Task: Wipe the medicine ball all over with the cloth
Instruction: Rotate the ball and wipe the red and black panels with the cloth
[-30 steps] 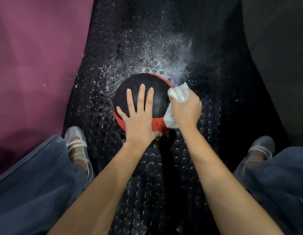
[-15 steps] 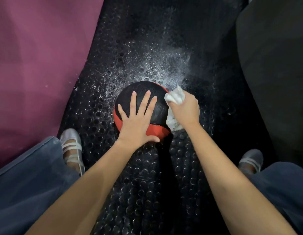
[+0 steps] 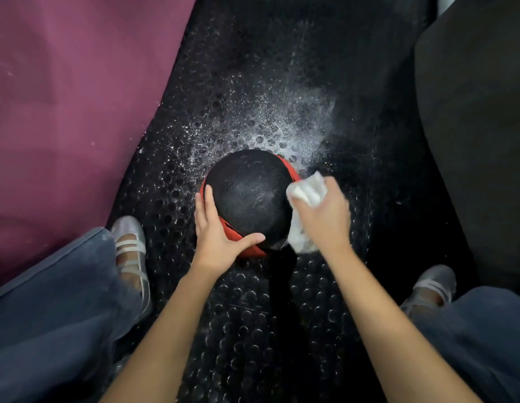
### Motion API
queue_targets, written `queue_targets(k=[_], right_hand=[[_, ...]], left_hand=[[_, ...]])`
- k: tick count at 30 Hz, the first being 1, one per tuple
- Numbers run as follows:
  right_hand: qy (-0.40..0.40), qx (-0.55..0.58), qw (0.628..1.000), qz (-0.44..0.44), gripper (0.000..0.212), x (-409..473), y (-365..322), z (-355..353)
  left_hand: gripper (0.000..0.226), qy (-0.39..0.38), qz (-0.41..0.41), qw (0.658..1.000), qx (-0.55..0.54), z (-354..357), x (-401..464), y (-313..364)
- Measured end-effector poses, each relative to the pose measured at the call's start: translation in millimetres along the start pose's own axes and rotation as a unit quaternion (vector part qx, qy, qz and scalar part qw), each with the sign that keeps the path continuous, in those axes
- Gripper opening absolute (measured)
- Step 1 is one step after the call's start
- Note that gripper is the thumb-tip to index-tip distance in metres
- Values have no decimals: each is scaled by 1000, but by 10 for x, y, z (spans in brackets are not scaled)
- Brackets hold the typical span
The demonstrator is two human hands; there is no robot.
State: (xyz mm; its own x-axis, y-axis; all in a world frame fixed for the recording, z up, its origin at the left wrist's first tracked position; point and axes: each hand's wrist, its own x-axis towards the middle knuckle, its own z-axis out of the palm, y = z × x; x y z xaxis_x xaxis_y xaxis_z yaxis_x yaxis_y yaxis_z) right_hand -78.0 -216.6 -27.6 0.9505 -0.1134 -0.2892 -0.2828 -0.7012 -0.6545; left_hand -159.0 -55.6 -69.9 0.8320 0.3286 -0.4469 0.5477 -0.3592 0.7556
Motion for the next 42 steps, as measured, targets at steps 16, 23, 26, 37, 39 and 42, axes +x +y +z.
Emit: queue_targets(k=[16,23,26,37,39,42], right_hand=[[-65,-166,982,-61,19,483,-262,-99],[-57,-198,973,-106,15,415,-342,-46],[-45,-204,973,-102,14,414,-364,-42],[-56,-208,969,-123,13,431,-403,-20],[-69,-217,958,-177,10,323,-420,46],[-51,-210,968,-126,22,486,-373,-85]], left_hand=[[132,28,63,997,45,365,-304,-48],[134,9,54,997,48,329,-259,14],[134,4,64,996,64,337,-253,64],[133,-33,63,991,111,371,-226,220],[134,-37,65,989,126,386,-224,286],[134,-46,65,984,161,408,-217,358]])
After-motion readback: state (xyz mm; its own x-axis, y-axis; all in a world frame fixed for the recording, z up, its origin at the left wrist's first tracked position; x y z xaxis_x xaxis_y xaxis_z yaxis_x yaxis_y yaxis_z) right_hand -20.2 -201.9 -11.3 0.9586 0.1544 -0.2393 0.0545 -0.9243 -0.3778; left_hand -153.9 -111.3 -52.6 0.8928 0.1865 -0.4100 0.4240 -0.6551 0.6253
